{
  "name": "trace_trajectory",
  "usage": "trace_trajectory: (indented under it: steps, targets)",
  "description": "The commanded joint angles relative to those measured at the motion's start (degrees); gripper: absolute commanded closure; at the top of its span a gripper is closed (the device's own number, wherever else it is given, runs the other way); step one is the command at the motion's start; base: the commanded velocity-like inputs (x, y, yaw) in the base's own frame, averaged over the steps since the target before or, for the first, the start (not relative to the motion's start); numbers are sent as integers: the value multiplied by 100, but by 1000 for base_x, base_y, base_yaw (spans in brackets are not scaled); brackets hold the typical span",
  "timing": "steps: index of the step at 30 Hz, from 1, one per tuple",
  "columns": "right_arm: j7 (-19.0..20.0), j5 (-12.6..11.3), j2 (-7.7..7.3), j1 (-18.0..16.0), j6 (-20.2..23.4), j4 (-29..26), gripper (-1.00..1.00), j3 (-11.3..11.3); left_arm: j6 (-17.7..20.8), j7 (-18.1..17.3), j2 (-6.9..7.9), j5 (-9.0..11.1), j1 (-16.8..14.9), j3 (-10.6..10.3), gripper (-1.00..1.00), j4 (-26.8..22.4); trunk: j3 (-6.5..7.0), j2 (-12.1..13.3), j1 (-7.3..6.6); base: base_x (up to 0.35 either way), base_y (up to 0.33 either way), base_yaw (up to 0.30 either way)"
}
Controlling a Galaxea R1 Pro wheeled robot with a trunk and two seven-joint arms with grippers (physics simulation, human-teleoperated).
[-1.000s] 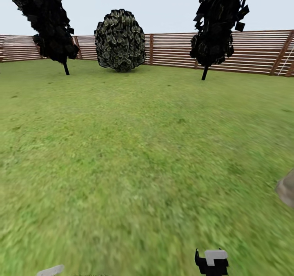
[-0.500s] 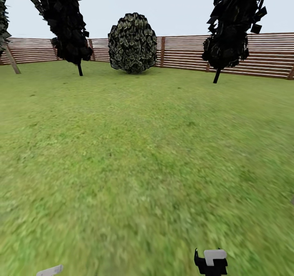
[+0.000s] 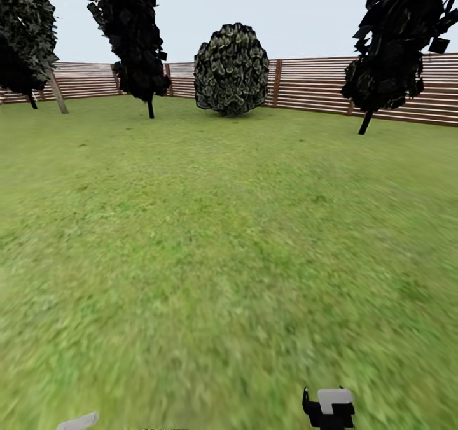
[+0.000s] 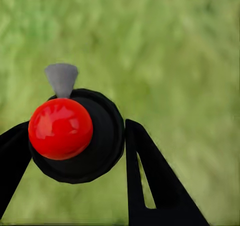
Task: In the garden, pick up the pesticide atomizer on the floor and spray pesticide onto both trees until each tree trunk is fully covered.
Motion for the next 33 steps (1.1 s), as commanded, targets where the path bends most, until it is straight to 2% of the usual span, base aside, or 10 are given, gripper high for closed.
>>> trace_trajectory:
  steps: [1, 33]
  targets:
    - [0, 0, 0, 0, 0, 0, -100, 2, 2, -1, 0, 1, 0, 3, 100, -1, 5, 0, 0, 0, 0, 269]
    - [4, 9, 0, 0, 0, 9, -100, 4, 2, -1, 0, 0, 0, 3, 100, 3, 175, 0, 0, 0, 0, 237]
